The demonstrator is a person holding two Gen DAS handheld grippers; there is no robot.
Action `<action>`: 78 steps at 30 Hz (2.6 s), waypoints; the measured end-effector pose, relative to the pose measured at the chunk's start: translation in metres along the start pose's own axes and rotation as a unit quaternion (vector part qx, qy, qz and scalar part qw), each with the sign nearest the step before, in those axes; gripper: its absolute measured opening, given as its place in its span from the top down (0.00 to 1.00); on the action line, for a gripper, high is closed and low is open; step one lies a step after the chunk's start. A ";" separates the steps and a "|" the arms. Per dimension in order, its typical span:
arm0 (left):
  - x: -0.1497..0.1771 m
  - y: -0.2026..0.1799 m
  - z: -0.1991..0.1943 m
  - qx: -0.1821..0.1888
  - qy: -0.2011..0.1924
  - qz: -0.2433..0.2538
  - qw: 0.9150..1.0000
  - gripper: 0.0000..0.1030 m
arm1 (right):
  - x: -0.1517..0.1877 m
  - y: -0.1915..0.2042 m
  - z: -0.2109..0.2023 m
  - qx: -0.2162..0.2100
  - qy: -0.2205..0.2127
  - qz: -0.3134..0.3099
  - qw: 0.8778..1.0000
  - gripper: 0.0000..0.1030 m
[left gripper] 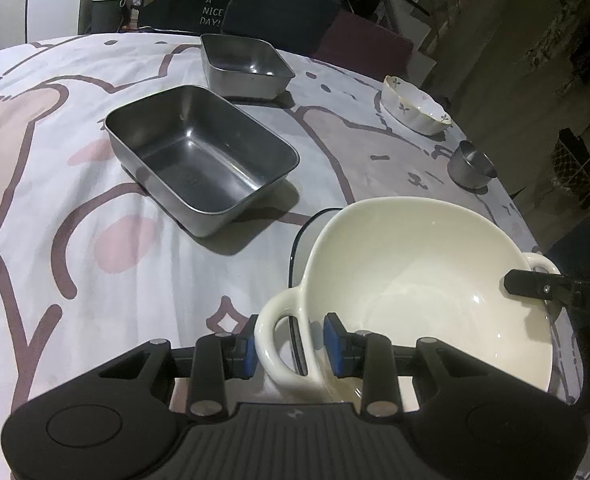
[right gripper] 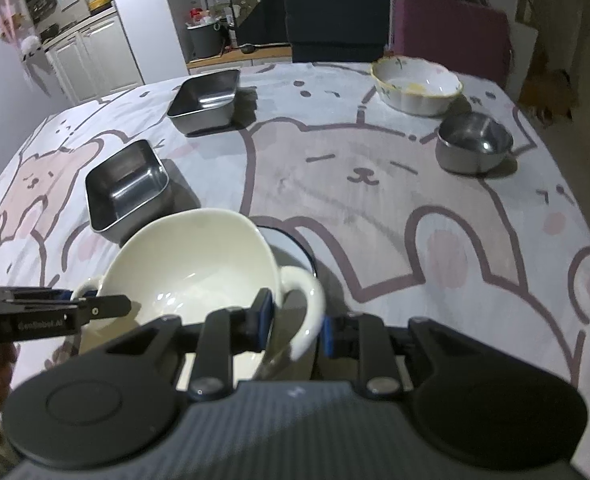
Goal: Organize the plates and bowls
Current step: 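Lower the cream bowl onto the cloth beside the steel trays with both grippers, then open both grippers to release the cream bowl handles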
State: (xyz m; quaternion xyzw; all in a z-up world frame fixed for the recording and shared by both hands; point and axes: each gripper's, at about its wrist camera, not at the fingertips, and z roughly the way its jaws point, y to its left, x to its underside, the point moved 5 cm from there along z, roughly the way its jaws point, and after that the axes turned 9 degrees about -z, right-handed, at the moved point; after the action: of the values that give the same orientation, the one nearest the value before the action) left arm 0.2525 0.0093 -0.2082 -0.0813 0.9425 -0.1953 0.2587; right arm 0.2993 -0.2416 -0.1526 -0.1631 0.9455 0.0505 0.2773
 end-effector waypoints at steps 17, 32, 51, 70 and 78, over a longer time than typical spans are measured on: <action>0.002 -0.009 -0.002 -0.017 -0.007 0.034 0.999 0.69 | 0.006 -0.020 0.018 -0.039 0.025 0.071 0.996 0.72; 0.001 -0.011 -0.002 -0.011 0.002 0.031 0.999 0.71 | 0.009 -0.030 0.032 -0.055 0.040 0.104 0.992 0.69; -0.003 -0.009 -0.005 -0.024 -0.004 0.033 0.999 0.70 | 0.009 -0.027 0.044 -0.056 0.047 0.070 0.995 0.66; -0.002 -0.009 -0.006 -0.045 0.009 0.048 0.998 0.58 | 0.008 -0.021 0.043 -0.041 0.054 0.045 0.997 0.59; 0.000 -0.013 -0.011 -0.047 0.010 0.057 0.997 0.36 | 0.010 -0.013 0.044 -0.052 0.060 0.023 0.997 0.39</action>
State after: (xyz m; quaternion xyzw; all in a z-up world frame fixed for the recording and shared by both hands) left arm 0.2475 0.0008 -0.1940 -0.0376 0.9563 -0.1367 0.2556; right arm 0.3184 -0.2487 -0.1954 -0.1583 0.9600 0.0957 0.2102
